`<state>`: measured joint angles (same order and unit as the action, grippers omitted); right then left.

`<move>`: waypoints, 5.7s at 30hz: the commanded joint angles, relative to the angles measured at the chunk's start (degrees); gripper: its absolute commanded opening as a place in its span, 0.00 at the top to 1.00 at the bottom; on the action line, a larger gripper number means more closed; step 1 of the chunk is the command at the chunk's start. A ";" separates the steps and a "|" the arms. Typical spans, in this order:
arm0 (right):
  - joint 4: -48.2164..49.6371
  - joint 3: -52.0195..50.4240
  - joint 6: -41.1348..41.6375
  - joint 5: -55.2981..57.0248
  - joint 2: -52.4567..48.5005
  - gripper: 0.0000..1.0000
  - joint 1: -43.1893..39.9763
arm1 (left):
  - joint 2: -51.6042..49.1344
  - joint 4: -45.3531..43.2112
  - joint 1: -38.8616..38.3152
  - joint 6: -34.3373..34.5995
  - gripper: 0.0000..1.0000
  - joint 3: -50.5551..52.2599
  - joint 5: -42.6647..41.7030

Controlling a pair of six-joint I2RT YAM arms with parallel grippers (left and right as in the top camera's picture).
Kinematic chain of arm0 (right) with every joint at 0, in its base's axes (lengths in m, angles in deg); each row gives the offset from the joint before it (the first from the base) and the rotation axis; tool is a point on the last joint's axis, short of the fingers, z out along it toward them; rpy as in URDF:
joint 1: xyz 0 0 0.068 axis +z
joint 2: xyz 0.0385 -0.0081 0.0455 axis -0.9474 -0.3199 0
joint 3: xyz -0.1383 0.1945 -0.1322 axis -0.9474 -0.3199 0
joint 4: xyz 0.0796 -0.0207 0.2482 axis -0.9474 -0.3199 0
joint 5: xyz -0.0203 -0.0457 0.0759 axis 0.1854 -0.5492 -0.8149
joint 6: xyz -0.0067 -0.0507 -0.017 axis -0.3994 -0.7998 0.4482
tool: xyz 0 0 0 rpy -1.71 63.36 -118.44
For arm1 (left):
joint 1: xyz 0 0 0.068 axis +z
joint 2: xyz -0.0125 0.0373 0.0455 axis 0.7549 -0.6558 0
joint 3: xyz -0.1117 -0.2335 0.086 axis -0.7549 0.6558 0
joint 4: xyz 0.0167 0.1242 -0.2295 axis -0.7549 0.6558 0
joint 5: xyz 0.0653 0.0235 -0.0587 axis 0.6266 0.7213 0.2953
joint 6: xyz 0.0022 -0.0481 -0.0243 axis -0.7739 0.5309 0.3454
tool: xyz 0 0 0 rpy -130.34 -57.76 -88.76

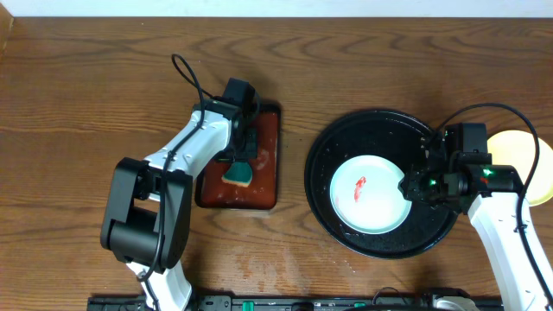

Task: Clean dirty plates on tray and stack at the side
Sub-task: 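Grasp the teal sponge from the black tray with the left gripper, then wipe the sponge across the green plate held by the right gripper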

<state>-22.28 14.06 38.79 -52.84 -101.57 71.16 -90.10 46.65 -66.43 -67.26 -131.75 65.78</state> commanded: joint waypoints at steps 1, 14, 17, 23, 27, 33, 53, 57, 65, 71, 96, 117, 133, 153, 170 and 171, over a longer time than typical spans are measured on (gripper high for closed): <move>0.28 -0.48 0.44 -0.50 0.02 0.71 -0.15 | 3.76 2.56 0.04 -1.42 0.57 -3.13 0.70; 1.79 -0.48 0.46 -0.50 -0.02 0.71 -2.75 | 5.38 3.02 -0.17 -0.11 0.55 6.01 -4.26; 1.36 -0.50 0.44 -0.50 -0.02 0.71 -4.28 | 5.38 -2.91 -0.17 -0.11 0.70 10.73 -4.26; 1.33 -0.52 0.46 -0.48 -0.11 0.71 -6.67 | 5.81 -2.95 -0.17 -0.15 0.92 10.23 -3.89; 1.64 -0.59 0.42 -0.48 -1.27 0.71 -7.72 | 6.82 3.91 -0.17 -0.42 0.93 3.56 -2.23; 2.12 -0.63 -3.63 -0.52 -6.71 0.71 -7.76 | 8.83 13.11 -1.40 -0.79 0.93 -8.09 -3.08; 7.37 -1.49 -4.92 0.07 -25.14 0.99 -3.34 | 5.22 -1.79 -24.83 7.69 0.93 -12.59 -14.73; 10.54 -2.71 -1.70 0.37 -25.14 0.99 -2.64 | 1.64 -3.37 -28.41 7.89 0.92 -12.57 -14.73; 13.42 -4.44 -3.02 0.33 -25.14 0.99 -2.10 | -7.30 -6.29 -30.80 10.69 0.93 -12.59 -19.06; 13.88 -4.44 -3.45 0.33 -25.14 0.99 -1.51 | -14.38 -8.28 -30.77 12.81 0.93 -12.59 -26.12; 13.62 -4.46 -3.43 0.35 -25.14 0.99 -1.16 | -15.52 -4.46 -30.27 12.79 0.93 -19.50 -16.90; 13.60 -4.46 -3.45 0.33 -25.14 0.99 -1.16 | -17.09 9.81 -29.97 12.37 0.93 -20.22 -0.04; 13.90 -4.46 -3.45 0.35 -25.14 0.99 -1.16 | -18.23 3.72 -27.87 9.73 0.92 -25.16 -1.51; 14.25 -4.46 -3.43 0.35 -25.14 0.99 -1.16 | -22.36 -3.41 -33.90 -2.08 0.92 -26.03 -24.83; 14.27 -4.46 -3.45 0.35 -25.14 0.99 -1.16 | -18.58 14.56 -28.02 6.38 0.92 -26.36 15.39; 14.25 -4.46 -3.45 0.33 -25.14 0.99 -1.16 | -18.25 15.06 -27.74 6.36 0.92 -26.36 16.00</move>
<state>-8.14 11.11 35.62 -58.04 -124.89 69.65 -108.46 59.55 -97.33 -62.50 -160.15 67.20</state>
